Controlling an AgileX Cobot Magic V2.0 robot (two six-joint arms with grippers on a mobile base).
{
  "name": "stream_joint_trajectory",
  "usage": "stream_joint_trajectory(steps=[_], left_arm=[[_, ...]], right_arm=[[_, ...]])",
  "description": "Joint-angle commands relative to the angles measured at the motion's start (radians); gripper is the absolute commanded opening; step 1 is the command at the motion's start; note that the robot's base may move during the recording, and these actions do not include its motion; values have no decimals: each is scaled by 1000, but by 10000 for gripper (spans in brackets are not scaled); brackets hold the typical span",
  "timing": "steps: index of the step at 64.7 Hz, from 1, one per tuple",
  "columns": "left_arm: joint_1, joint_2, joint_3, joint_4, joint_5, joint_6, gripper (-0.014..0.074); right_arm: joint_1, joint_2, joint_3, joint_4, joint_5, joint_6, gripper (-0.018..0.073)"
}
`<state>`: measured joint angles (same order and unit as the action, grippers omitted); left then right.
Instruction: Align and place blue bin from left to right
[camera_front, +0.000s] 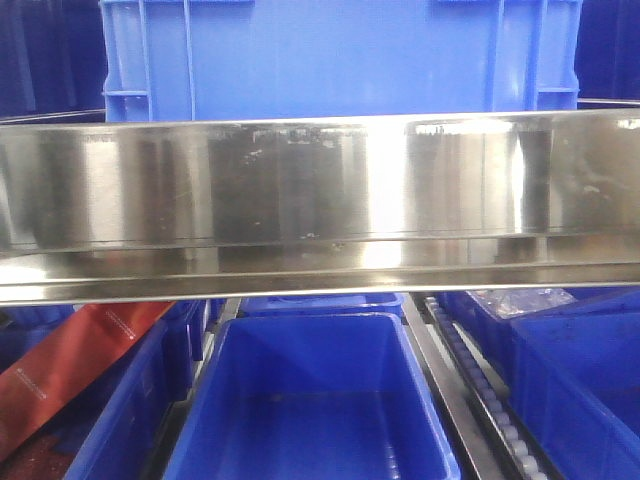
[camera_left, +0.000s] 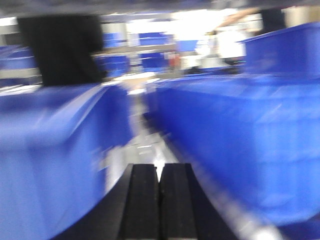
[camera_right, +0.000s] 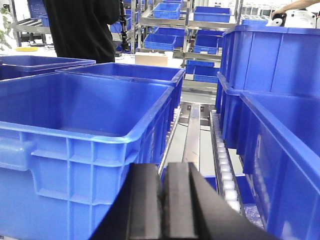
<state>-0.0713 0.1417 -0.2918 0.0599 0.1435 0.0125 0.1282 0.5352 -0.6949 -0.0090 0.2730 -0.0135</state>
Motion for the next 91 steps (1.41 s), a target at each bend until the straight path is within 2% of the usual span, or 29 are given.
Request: stream_joint_trajectory(steps=[1,8,12,14,18,76,81,91], left_arm=[[59,-84,96,-12,-6,8,-111],[95,-142,232,-67,-27,8,-111],[95,-142,292,-77,-99,8,-111],[95,-142,292,-77,-137,8,-111],[95,-142,292,-75,-71,8,-111],[95,-142,292,-75,-81,8,-111],[95,-142,292,-75,-81,8,-111],[95,-142,292,-75,-81,8,-111]], right_arm=[[-5,-7,3,-6,-26,-6,-62],[-5,-7,3,-6,-26,-6,-62],[-5,-9,3,-6,-24,-6,-62],[-5,-9,3,-6,-24,-6,-62],[-5,-8,3,-6,-27,-6,-62],[-6,-11,3,-18,-26,-6,-62],[-28,-23,25,-14,-38,-9,-62],[-157,-115,152,124,-99,-139,-62]])
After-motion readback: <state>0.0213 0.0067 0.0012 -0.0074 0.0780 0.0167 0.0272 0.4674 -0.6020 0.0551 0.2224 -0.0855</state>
